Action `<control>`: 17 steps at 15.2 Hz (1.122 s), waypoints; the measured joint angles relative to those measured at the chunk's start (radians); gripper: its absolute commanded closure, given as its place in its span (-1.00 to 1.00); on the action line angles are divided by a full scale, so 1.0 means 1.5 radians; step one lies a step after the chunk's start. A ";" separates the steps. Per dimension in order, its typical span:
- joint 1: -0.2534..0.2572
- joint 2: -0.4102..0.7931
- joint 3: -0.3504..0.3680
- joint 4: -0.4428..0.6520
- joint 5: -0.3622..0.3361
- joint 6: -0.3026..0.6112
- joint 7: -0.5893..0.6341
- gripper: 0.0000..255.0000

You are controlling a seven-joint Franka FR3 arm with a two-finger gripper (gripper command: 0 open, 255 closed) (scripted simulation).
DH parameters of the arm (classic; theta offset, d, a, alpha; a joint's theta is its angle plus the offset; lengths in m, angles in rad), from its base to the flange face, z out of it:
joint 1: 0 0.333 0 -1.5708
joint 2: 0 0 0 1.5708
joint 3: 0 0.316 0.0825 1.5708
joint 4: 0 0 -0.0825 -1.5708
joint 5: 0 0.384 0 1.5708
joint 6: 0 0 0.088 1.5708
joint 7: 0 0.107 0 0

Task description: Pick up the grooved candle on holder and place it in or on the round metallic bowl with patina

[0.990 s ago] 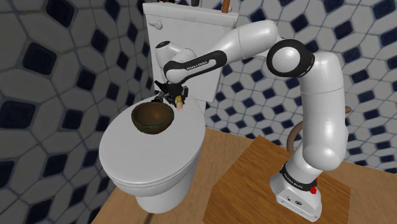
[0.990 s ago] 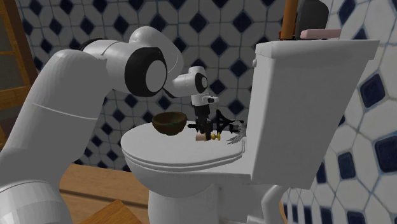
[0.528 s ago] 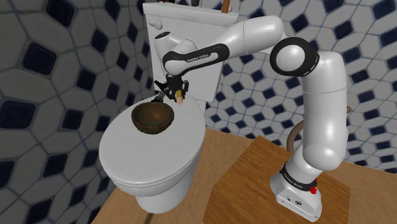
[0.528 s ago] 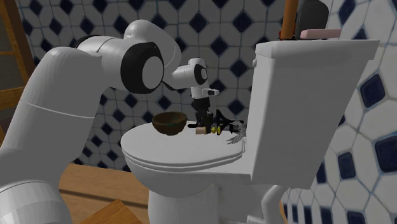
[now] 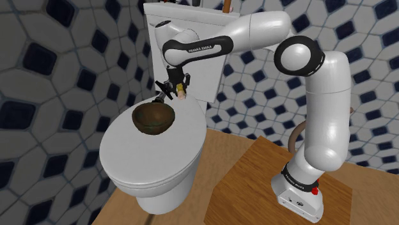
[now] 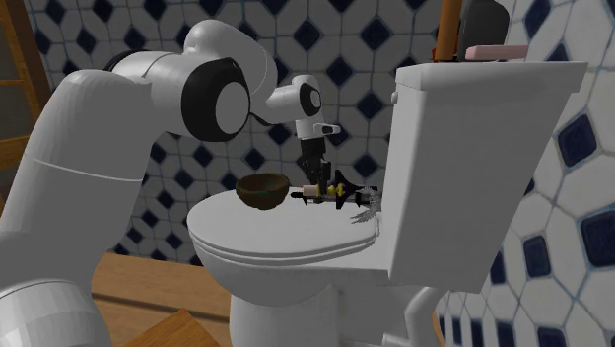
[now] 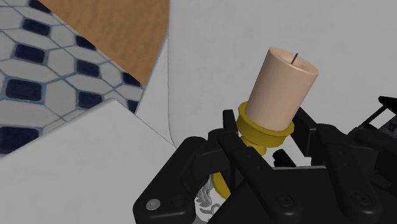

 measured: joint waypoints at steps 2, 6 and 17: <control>0.001 -0.003 0.001 0.014 0.002 -0.016 -0.005 1.00; 0.003 -0.007 0.002 0.043 0.004 -0.048 -0.012 1.00; 0.020 -0.004 0.005 0.142 0.006 -0.142 -0.027 1.00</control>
